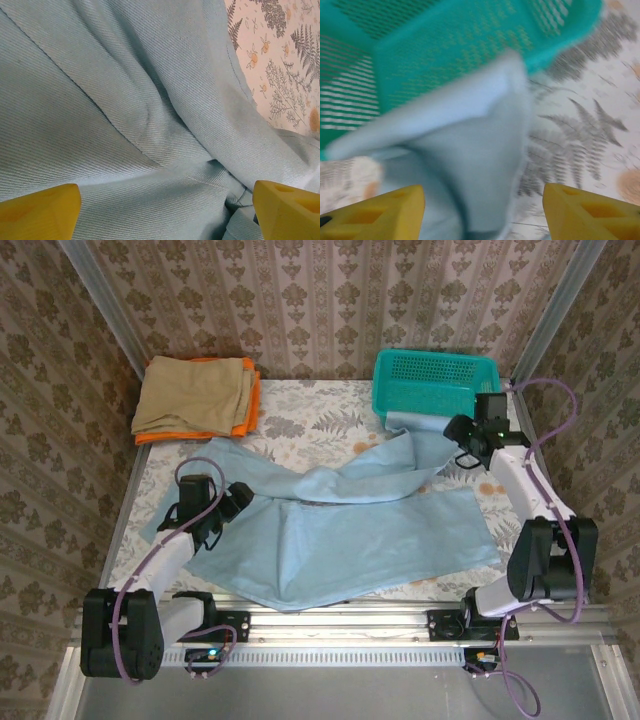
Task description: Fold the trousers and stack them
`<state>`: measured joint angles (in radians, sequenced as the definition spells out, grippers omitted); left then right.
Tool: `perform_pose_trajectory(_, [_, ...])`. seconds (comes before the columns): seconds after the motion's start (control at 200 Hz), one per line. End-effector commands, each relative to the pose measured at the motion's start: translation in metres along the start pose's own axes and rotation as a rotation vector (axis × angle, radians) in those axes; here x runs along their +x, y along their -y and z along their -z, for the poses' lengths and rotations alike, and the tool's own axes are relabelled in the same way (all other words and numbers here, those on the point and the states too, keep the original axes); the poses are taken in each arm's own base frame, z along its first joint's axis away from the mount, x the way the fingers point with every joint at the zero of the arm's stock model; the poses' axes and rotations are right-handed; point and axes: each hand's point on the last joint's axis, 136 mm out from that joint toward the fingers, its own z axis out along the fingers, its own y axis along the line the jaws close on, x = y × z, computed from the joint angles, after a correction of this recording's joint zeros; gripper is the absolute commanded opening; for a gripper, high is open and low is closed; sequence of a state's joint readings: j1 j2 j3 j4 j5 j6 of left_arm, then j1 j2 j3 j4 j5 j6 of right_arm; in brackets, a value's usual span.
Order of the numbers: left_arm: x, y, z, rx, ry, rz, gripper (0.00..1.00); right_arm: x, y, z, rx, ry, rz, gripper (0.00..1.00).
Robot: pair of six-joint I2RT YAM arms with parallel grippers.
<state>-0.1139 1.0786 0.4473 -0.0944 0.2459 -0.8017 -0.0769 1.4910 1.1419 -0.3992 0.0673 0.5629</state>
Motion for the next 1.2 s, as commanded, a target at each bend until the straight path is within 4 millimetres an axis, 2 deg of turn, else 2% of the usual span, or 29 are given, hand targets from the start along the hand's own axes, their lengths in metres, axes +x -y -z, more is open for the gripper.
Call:
perform_pose_trajectory(0.0, [-0.006, 0.008, 0.001, 0.036, 0.011, -0.019, 0.89, 0.000, 0.001, -0.019, -0.048, -0.029, -0.057, 0.65])
perform_pose_trajectory(0.065, [-0.006, 0.009, 0.001, 0.040, 0.009, -0.015, 0.89, 0.002, 0.008, -0.035, -0.035, -0.063, -0.067, 0.63])
perform_pose_trajectory(0.135, [-0.005, 0.009, 0.001, 0.044, 0.009, -0.009, 0.89, 0.008, 0.013, -0.053, -0.041, -0.117, -0.078, 0.56])
perform_pose_trajectory(0.255, [-0.005, 0.009, 0.000, 0.046, 0.009, -0.007, 0.89, 0.016, 0.004, -0.077, -0.108, -0.167, -0.070, 0.43])
perform_pose_trajectory(0.32, [-0.005, 0.010, 0.000, 0.046, 0.007, -0.009, 0.89, 0.019, 0.003, -0.087, -0.114, -0.197, -0.074, 0.26])
perform_pose_trajectory(0.385, [-0.007, 0.012, 0.001, 0.048, 0.006, -0.012, 0.88, 0.020, 0.000, -0.087, -0.132, -0.194, -0.077, 0.08])
perform_pose_trajectory(0.42, [-0.008, 0.013, 0.001, 0.050, 0.006, -0.014, 0.88, 0.020, 0.000, -0.083, -0.134, -0.186, -0.083, 0.00])
perform_pose_trajectory(0.545, [-0.011, 0.013, 0.001, 0.046, 0.016, -0.019, 0.88, 0.012, -0.007, -0.054, -0.138, -0.117, -0.063, 0.00])
perform_pose_trajectory(0.665, [-0.011, 0.014, -0.003, 0.049, 0.009, -0.015, 0.88, -0.005, -0.017, -0.012, -0.124, -0.012, -0.015, 0.00])
perform_pose_trajectory(0.76, [-0.010, 0.016, -0.004, 0.064, 0.006, -0.009, 0.87, -0.023, -0.020, 0.027, -0.111, 0.093, 0.001, 0.00])
perform_pose_trajectory(0.79, [-0.011, 0.016, -0.003, 0.067, 0.008, -0.008, 0.87, -0.024, -0.019, 0.031, -0.100, 0.108, 0.008, 0.00])
perform_pose_trajectory(0.815, [-0.011, 0.016, -0.003, 0.068, 0.009, -0.007, 0.87, -0.032, -0.021, 0.049, -0.106, 0.152, 0.014, 0.00])
perform_pose_trajectory(0.865, [-0.011, 0.017, -0.003, 0.070, 0.012, -0.008, 0.87, -0.037, -0.020, 0.063, -0.089, 0.189, 0.028, 0.00])
perform_pose_trajectory(1.075, [-0.013, 0.019, -0.002, 0.079, 0.017, -0.020, 0.87, -0.032, -0.008, 0.091, -0.065, 0.233, 0.041, 0.00])
perform_pose_trajectory(1.14, [-0.012, 0.020, -0.001, 0.083, 0.015, -0.022, 0.87, -0.022, 0.000, 0.095, -0.053, 0.226, 0.029, 0.00])
perform_pose_trajectory(1.195, [-0.011, 0.020, -0.001, 0.085, 0.012, -0.020, 0.86, -0.003, 0.011, 0.091, -0.038, 0.192, 0.011, 0.00])
